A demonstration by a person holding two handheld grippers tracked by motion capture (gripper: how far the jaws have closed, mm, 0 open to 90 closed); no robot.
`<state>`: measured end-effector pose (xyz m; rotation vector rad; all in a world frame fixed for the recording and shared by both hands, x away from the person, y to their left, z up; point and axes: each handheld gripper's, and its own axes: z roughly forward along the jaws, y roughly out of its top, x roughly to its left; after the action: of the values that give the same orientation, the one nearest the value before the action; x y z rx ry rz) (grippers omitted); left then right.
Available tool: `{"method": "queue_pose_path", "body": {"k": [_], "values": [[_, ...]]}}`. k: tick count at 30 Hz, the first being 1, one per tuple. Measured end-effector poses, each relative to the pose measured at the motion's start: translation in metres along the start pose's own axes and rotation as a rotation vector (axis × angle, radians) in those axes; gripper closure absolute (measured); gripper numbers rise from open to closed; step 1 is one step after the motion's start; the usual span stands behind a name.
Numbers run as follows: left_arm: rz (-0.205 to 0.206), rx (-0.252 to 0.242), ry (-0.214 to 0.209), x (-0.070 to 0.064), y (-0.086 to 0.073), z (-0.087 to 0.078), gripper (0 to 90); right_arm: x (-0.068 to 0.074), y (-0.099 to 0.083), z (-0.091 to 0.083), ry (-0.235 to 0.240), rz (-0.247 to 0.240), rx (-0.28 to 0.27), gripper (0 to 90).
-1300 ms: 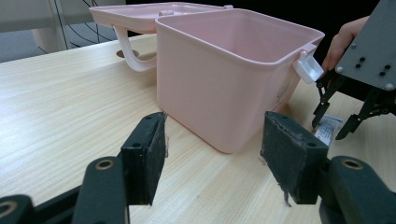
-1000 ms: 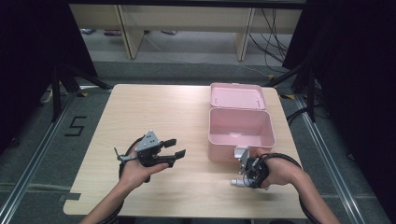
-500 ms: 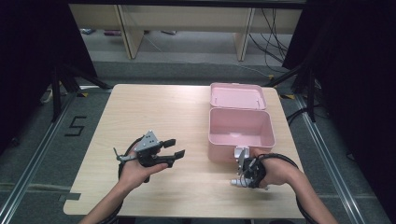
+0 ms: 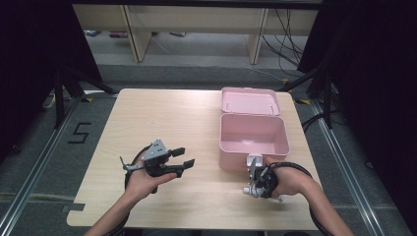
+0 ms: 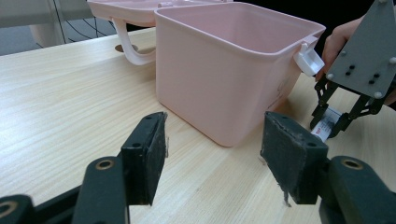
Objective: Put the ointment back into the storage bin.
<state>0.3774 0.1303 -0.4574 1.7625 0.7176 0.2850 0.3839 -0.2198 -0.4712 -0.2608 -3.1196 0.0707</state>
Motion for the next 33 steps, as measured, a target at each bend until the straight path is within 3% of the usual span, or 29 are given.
{"method": "queue_pose_path", "body": {"k": [3,6,10,11,12,14,17,19,21,22,23,24,25,28,31,32,33], "values": [[0.002,0.009,0.010,0.000,0.000,-0.001,39.6,-0.003,0.000,0.000,-0.005,-0.041,0.012,70.7],[0.001,0.007,0.011,0.000,0.000,-0.002,39.6,-0.001,0.000,0.000,0.001,-0.015,0.003,70.8],[0.001,-0.001,0.000,0.001,-0.001,-0.001,39.7,-0.005,-0.002,-0.001,-0.018,-0.084,-0.018,70.8],[0.001,0.000,0.003,0.001,-0.001,-0.001,39.7,-0.004,-0.002,-0.002,-0.009,-0.065,-0.012,70.9],[0.002,0.008,0.011,0.000,0.000,-0.002,39.7,0.000,-0.002,-0.004,-0.002,-0.014,0.003,70.8],[-0.002,-0.002,0.000,0.000,-0.001,-0.001,39.7,-0.004,-0.003,-0.006,-0.011,-0.077,-0.011,70.8],[-0.002,0.007,0.010,0.000,-0.001,-0.001,39.7,-0.002,-0.005,-0.011,-0.003,-0.046,-0.009,70.8],[-0.005,0.007,0.009,0.000,-0.002,-0.001,39.8,-0.005,-0.005,-0.011,-0.003,-0.105,-0.033,70.9],[-0.004,0.008,0.008,0.000,-0.002,0.000,39.8,-0.004,-0.006,-0.014,0.000,-0.099,-0.015,70.9],[-0.004,0.007,0.008,0.000,-0.002,0.000,39.8,-0.002,-0.007,-0.015,0.002,-0.064,-0.017,70.9],[-0.004,0.007,0.008,0.000,-0.002,-0.001,39.8,-0.003,-0.007,-0.016,0.001,-0.087,-0.020,70.9],[-0.003,0.007,0.009,0.000,-0.002,-0.001,39.8,-0.001,-0.007,-0.018,0.011,-0.063,-0.009,70.9],[-0.002,0.006,0.009,0.000,-0.002,-0.001,39.8,-0.004,-0.007,-0.018,0.011,-0.127,-0.030,70.8],[-0.004,0.000,0.001,0.001,-0.002,-0.001,39.8,0.001,-0.008,-0.024,0.027,-0.057,-0.042,70.8],[-0.004,0.003,0.003,0.001,-0.002,-0.001,39.8,0.001,-0.008,-0.031,0.025,-0.056,-0.044,70.8],[-0.004,0.010,0.010,0.000,-0.002,-0.002,39.8,0.000,-0.008,-0.033,0.017,-0.064,-0.051,70.9],[-0.004,0.010,0.010,0.000,-0.002,-0.001,39.8,-0.004,-0.008,-0.034,0.019,-0.126,-0.070,70.8]]}}
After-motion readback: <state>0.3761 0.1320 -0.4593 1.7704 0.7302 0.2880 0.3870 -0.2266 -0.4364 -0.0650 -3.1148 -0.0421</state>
